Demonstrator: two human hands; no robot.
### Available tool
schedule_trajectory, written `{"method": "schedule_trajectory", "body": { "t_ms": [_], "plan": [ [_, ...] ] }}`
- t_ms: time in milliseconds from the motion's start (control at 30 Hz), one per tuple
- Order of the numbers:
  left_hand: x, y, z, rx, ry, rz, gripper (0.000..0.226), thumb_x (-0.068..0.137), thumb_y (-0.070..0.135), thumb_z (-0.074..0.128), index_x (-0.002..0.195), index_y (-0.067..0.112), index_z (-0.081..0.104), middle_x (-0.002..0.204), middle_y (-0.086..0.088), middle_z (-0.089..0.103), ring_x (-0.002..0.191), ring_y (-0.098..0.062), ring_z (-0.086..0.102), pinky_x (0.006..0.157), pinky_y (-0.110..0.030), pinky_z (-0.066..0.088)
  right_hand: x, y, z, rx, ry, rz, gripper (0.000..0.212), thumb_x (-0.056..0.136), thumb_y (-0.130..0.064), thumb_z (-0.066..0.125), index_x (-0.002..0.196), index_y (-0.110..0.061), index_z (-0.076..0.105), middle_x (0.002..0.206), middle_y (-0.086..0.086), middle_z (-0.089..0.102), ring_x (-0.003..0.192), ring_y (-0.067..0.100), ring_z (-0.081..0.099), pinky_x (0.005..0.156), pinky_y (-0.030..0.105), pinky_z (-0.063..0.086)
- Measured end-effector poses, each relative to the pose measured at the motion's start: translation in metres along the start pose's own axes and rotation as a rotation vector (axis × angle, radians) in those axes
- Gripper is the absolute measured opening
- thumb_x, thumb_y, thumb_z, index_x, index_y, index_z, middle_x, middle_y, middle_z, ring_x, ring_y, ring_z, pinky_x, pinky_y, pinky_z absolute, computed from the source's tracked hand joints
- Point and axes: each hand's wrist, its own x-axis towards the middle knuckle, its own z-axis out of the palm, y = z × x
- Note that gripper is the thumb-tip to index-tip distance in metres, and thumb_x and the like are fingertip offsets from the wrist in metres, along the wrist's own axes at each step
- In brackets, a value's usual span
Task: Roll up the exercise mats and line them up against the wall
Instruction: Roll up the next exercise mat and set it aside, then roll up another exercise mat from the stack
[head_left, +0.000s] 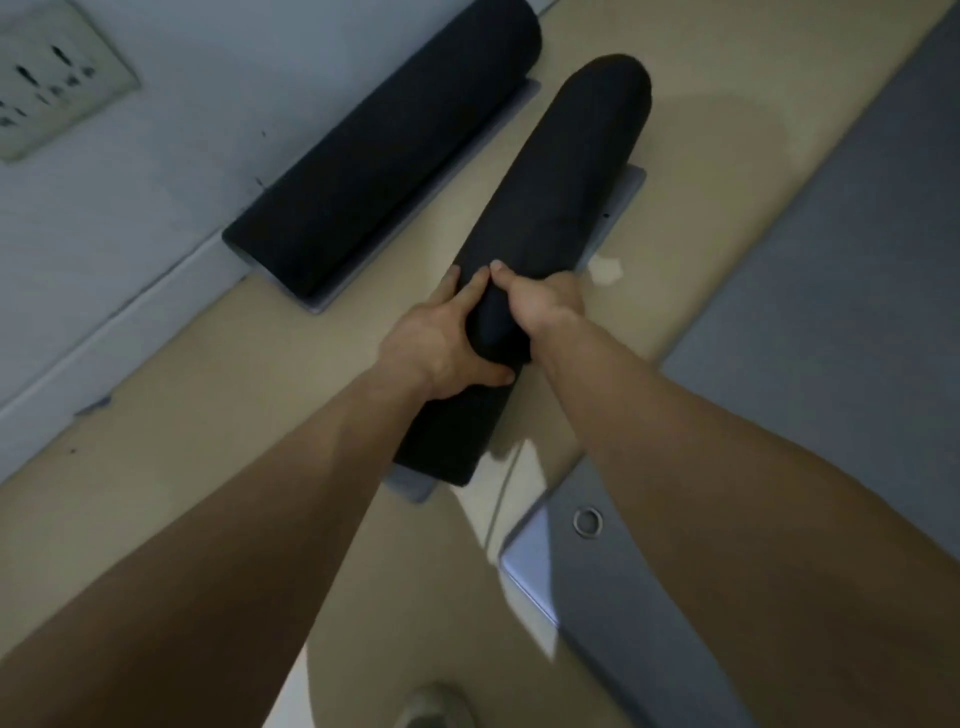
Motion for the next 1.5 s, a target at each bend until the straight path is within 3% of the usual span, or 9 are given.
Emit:
{"method": "schedule_trajectory", "body": {
  "t_ms": [167,267,333,500,633,900,1133,1300,1500],
  "plan": [
    [0.077,-0.042,-0.052,0.196,0.129,-0.144,0.097,0.083,0.047,0.073,0.156,0.047,0.010,0.167,0.006,0.009,0.144,-0.033,0.031,0.107,-0.054,0.040,0.048,-0.041,0.067,0.041,-0.147,-0.119,0.085,0.088,-0.013,0.074,0.158,-0.022,0.027,0.157,0.013,0.038,0.140,0.035,0.042,0.115,0.051,0.038],
    [0.088,-0.061,-0.069,0.215,0.168,-0.179,0.083,0.090,0.045,0.067,0.155,0.047,0.016,0.166,0.005,0.015,0.143,-0.033,0.034,0.103,-0.054,0.042,0.039,-0.032,0.059,-0.107,-0.283,-0.222,0.070,0.093,0.001,0.063,0.155,-0.014,0.034,0.142,0.009,0.052,0.123,0.024,0.056,0.111,0.037,0.041],
    [0.075,-0.054,-0.055,0.301,0.205,-0.137,0.077,0.094,0.044,0.063,0.156,0.041,0.018,0.165,-0.001,0.018,0.142,-0.035,0.033,0.105,-0.056,0.041,0.028,-0.015,0.023,-0.219,-0.271,-0.241,0.059,0.095,-0.004,0.060,0.149,-0.016,0.042,0.124,0.003,0.059,0.104,0.019,0.061,0.102,0.038,0.049],
    [-0.005,-0.003,-0.007,0.284,0.256,0.027,0.060,0.095,0.031,0.056,0.151,0.022,0.036,0.161,-0.010,0.030,0.140,-0.034,0.038,0.112,-0.046,0.035,-0.029,0.000,-0.095,-0.473,-0.144,-0.277,0.052,0.090,-0.018,0.064,0.140,-0.020,0.050,0.128,0.006,0.062,0.103,0.027,0.066,0.092,0.045,0.054],
    [-0.086,0.067,0.045,0.191,-0.068,0.157,0.060,0.094,0.035,0.057,0.150,0.026,0.040,0.158,-0.005,0.034,0.134,-0.031,0.046,0.106,-0.042,0.043,-0.116,0.023,-0.211,-0.774,-0.099,-0.244,0.050,0.098,-0.022,0.060,0.146,-0.016,0.046,0.134,0.004,0.055,0.110,0.021,0.055,0.087,0.031,0.042],
    [-0.210,0.206,0.167,0.350,-0.486,0.547,0.076,0.083,0.038,0.075,0.149,0.030,0.039,0.157,-0.001,0.030,0.138,-0.027,0.038,0.107,-0.043,0.043,-0.256,0.176,-0.398,-1.005,0.003,0.099,0.051,0.098,-0.032,0.058,0.146,-0.019,0.046,0.143,0.012,0.047,0.121,0.031,0.056,0.101,0.041,0.047],
    [-0.249,0.208,0.241,0.748,-0.453,0.739,0.099,0.075,0.042,0.082,0.151,0.029,0.021,0.160,-0.006,0.012,0.141,-0.035,0.026,0.102,-0.050,0.045,-0.308,0.315,-0.430,-1.224,-0.015,0.052,0.083,0.071,-0.057,0.078,0.140,-0.023,0.048,0.147,0.009,0.037,0.129,0.035,0.040,0.099,0.047,0.046],
    [-0.242,0.217,0.243,0.763,-0.437,0.751,0.076,0.086,0.018,0.071,0.147,0.030,0.028,0.157,-0.006,0.014,0.130,-0.036,0.033,0.081,-0.046,0.058,-0.308,0.345,-0.426,-1.346,0.047,-0.113,0.093,0.039,-0.051,0.093,0.118,-0.019,0.058,0.128,0.013,0.051,0.103,0.036,0.048,0.070,0.046,0.049],
    [-0.239,0.216,0.227,0.823,-0.526,0.840,0.069,0.088,0.034,0.068,0.147,0.017,0.036,0.158,-0.012,0.026,0.129,-0.037,0.045,0.091,-0.046,0.052,-0.320,0.338,-0.441,-1.411,-0.194,-0.214,0.041,0.081,-0.029,0.068,0.114,-0.007,0.061,0.117,0.021,0.060,0.099,0.045,0.060,0.058,0.048,0.056]
  ]
}}
